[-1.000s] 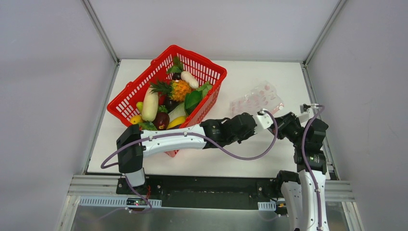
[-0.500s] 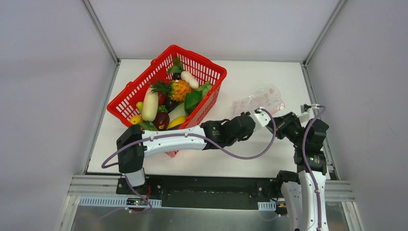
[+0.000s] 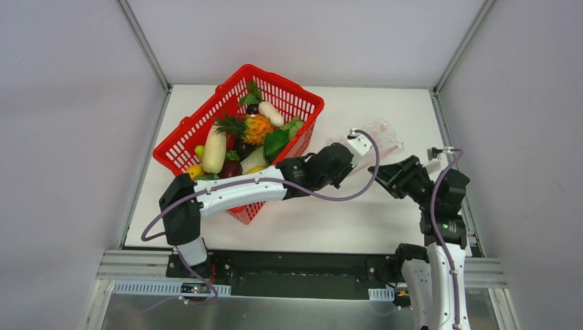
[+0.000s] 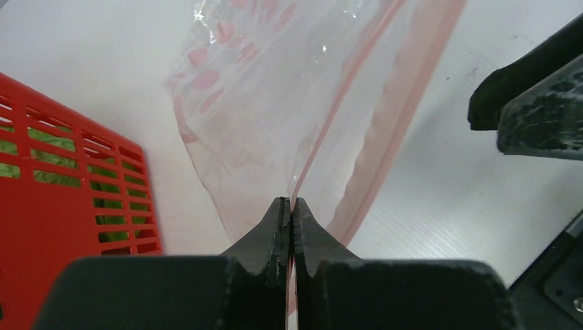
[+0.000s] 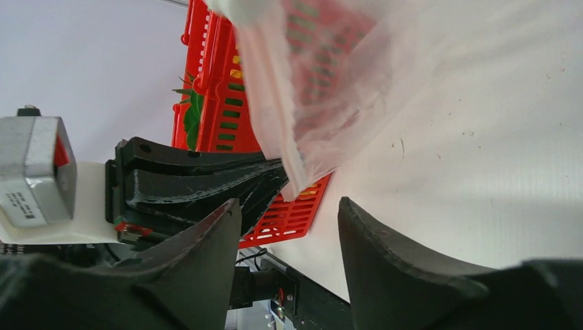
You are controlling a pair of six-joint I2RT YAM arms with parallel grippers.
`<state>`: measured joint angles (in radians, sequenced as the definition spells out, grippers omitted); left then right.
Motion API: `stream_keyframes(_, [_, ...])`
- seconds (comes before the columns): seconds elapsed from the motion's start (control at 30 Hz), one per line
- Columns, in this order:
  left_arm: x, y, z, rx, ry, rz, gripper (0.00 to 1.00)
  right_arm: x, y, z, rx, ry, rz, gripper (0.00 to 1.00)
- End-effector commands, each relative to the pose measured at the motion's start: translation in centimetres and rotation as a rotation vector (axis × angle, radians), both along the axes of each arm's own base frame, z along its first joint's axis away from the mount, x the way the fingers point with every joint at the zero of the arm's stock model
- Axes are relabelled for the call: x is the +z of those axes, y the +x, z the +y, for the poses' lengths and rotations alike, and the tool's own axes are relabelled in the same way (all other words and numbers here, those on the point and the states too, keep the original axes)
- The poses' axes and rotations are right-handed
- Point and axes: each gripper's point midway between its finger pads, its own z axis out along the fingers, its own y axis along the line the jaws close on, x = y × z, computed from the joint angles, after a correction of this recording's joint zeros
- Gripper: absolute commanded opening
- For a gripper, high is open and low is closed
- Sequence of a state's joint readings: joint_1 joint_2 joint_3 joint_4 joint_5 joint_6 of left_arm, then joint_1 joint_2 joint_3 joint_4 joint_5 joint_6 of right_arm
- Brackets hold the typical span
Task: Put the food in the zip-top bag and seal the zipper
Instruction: Open the zipper of the food storage bag at the center of the board.
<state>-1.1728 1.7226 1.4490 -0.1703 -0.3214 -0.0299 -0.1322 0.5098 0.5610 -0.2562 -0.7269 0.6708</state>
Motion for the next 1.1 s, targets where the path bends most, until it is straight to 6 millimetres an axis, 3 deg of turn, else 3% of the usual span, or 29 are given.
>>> stream_keyframes(0.0, [5.2, -1.1, -0.5, -0.004, -0.181, 0.043, 0.0, 2.8, -0.5, 0.5, 0.055, -0.036, -0.127, 0.59])
stream_keyframes(0.23, [7.5, -2.1, -0.9, -0.018, -0.232, 0.104, 0.0, 3.4, 1.1, -0.7, -0.038, -0.06, -0.085, 0.6])
stream_keyframes(0.43, [10.2, -1.5, -0.9, 0.007, -0.292, 0.214, 0.0, 6.7, 2.4, -1.1, -0.066, -0.045, -0.089, 0.57])
stream_keyframes(0.67, [15.3, -1.1, -0.7, -0.045, -0.452, 0.366, 0.0, 9.4, 4.0, -2.0, -0.117, -0.071, -0.081, 0.58])
stream_keyframes(0.77, [14.3, -0.6, -0.3, -0.037, -0.465, 0.419, 0.0, 8.6, 4.0, -2.9, -0.191, -0.07, -0.068, 0.61])
stream_keyframes(0.93, [9.8, -0.2, 0.2, 0.025, -0.532, 0.519, 0.0, 5.8, 4.9, -4.3, -0.24, -0.148, 0.053, 0.64])
stream_keyframes(1.07, [7.7, 0.3, 0.4, 0.065, -0.576, 0.567, 0.0, 5.7, 5.9, -4.9, -0.227, -0.219, 0.127, 0.78])
